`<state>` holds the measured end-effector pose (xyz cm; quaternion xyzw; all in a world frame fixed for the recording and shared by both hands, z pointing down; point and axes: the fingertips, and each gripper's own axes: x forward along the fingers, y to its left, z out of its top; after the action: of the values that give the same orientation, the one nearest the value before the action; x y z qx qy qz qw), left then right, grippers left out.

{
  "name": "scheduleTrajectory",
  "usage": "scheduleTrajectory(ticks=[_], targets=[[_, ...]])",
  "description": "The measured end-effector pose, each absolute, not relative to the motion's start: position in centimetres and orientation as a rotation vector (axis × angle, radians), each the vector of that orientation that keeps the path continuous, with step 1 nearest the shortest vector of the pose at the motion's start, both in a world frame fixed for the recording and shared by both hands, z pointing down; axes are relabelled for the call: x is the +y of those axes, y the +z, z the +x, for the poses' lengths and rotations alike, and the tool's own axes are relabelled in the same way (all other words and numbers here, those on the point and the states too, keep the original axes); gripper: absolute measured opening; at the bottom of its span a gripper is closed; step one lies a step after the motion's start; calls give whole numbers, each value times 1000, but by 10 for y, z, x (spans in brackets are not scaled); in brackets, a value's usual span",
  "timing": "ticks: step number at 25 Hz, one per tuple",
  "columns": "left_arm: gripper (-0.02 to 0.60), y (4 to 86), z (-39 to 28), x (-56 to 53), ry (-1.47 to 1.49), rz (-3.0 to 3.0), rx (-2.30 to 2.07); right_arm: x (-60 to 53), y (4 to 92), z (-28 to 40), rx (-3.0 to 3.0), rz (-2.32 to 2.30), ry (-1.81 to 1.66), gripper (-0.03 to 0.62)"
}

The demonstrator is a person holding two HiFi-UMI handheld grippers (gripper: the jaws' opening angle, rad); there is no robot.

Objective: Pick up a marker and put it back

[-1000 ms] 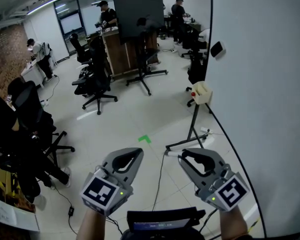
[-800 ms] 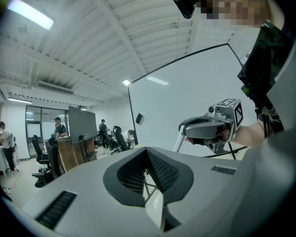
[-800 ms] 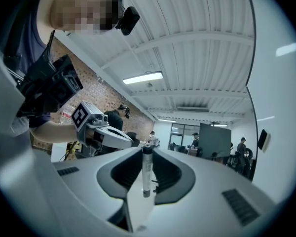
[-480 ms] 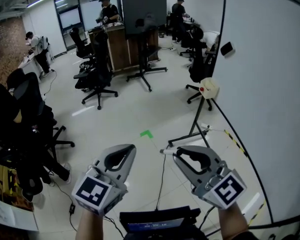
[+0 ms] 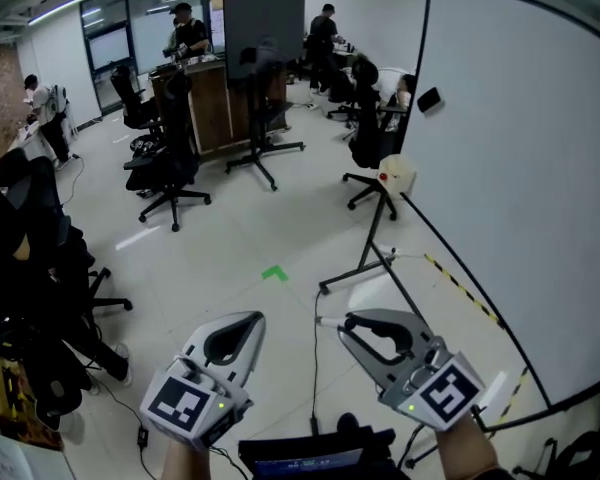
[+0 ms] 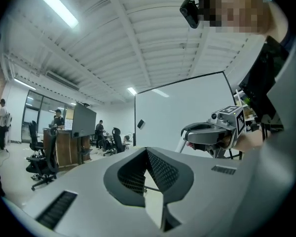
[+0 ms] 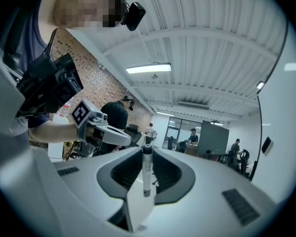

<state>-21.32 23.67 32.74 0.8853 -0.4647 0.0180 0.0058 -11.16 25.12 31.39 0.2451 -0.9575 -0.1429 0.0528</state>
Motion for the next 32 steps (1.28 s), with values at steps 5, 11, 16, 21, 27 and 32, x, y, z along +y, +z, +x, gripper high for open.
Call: scheduleTrajectory(ticks=[5, 11, 16, 21, 27, 32], targets=[[-3, 340, -193, 252, 97, 2788, -1339, 273, 325, -91, -2855, 840, -379, 80], [-2, 337, -155, 271, 133, 2813, -1321, 290, 323, -57, -2882, 861, -350, 80], [-2, 331, -118, 280, 128, 2804, -1382, 298, 320, -20, -2898, 825, -359, 80], [-2, 331, -81, 286, 165, 2800, -1385, 299, 321, 12, -2930, 807, -348, 80], [-2, 332, -59, 296, 260, 2816, -1390, 300, 317, 30, -2965, 783, -344, 80], [-2, 334, -58, 314, 285, 2789, -1428, 317, 312, 28, -2998, 722, -378, 80]])
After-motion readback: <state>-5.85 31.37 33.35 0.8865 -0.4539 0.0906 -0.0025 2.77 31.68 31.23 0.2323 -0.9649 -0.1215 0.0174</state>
